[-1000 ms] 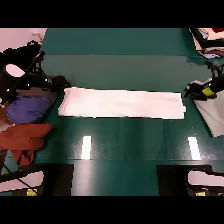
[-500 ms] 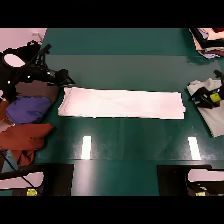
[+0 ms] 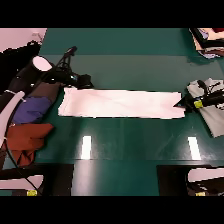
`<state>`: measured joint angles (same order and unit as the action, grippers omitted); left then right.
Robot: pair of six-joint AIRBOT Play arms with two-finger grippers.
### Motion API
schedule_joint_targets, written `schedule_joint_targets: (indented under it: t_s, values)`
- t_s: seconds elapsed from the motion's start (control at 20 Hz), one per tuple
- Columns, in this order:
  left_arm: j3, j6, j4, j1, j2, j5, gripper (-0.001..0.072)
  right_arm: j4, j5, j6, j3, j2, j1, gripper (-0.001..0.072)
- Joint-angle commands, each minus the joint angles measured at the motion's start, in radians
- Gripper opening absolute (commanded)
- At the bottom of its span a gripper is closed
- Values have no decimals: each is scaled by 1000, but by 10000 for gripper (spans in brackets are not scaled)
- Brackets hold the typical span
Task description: Fold the shirts.
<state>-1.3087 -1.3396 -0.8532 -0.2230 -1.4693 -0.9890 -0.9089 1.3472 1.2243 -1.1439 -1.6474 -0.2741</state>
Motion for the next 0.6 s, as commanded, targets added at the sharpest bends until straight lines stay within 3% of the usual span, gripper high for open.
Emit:
schedule_joint_targets:
  t_s: [0.0,0.05,0.3,0.55]
  values:
    - [-42,-23,0,-79,-70,37,25,24,17,-13,-45,-26,44,56]
    - [-69,-26,1,-100,-98,37,25,24,34,-13,-64,-13,50,13]
    - [-242,-55,0,-217,-286,25,25,27,143,5,-246,121,93,14]
    - [-398,-106,-1,-295,-464,-19,25,29,145,59,-440,230,237,14]
